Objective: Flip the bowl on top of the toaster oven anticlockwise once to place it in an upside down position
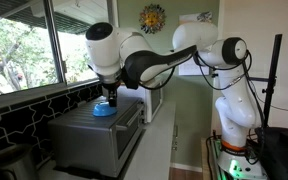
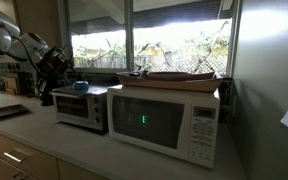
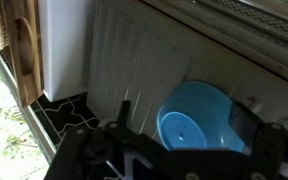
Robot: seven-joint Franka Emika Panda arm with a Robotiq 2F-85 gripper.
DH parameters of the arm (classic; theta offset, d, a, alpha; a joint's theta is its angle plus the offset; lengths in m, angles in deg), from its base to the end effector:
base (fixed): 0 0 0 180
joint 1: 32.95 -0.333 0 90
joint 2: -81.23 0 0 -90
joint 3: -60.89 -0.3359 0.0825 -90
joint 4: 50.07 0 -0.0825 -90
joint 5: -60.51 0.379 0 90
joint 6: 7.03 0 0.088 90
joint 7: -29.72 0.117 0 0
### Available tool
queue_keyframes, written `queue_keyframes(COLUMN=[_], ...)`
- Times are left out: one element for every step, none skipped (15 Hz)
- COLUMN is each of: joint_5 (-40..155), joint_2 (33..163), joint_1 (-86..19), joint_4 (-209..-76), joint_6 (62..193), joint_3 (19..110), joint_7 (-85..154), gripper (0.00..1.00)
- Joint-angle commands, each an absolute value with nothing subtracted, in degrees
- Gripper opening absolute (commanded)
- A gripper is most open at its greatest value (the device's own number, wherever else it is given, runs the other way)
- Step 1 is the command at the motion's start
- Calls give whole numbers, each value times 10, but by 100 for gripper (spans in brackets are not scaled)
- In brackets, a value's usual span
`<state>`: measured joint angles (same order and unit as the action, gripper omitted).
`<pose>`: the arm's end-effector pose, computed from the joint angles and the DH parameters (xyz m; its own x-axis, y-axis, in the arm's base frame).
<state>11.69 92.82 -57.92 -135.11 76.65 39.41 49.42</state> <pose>0.4953 0.3492 0.5931 0.8793 0.4716 0.0669 0.2859 -0.6349 0.7177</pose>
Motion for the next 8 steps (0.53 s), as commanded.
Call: queue_keyframes(joint_5=[183, 205, 222, 244, 267, 289, 306, 325], joint_2=[917, 913, 909, 903, 896, 888, 880, 867], joint_1=[-574, -571, -569, -565, -561, -558, -556, -545], joint_4=[-1339, -1333, -1331, -1325, -1321, -1318, -1317, -1323], joint_6=[765, 771, 774, 777, 778, 781, 779, 787], joint_3=[406, 408, 411, 414, 418, 421, 425, 423], joint_7=[501, 506, 511, 516, 523, 529, 539, 549], gripper=[100, 100, 100, 100, 100, 100, 100, 100])
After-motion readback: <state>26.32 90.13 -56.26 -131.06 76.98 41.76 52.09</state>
